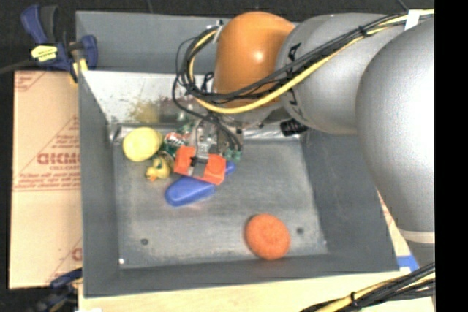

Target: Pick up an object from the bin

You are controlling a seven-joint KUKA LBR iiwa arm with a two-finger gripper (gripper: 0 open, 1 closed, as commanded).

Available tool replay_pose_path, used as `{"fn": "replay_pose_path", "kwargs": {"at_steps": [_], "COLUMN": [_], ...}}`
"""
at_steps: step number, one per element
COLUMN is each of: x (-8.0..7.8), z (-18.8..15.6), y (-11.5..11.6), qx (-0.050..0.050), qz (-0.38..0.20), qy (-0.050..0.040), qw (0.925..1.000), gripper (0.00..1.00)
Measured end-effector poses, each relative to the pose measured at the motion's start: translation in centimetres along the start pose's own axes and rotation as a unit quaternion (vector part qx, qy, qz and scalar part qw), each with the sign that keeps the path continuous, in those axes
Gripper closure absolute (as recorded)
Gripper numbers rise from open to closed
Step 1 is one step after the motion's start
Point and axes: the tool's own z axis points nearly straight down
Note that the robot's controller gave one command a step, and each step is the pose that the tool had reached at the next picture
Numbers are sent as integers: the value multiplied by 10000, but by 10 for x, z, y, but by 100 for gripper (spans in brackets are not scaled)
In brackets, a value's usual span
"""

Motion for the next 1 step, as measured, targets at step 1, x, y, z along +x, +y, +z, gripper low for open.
{"fn": "replay_pose_path", "kwargs": {"at_steps": [1], "x": [-24], "z": [-76], "y": [14], "qx": [-3], "qz": [-657], "qy": [-26], "qw": [9978], "gripper": [100]}}
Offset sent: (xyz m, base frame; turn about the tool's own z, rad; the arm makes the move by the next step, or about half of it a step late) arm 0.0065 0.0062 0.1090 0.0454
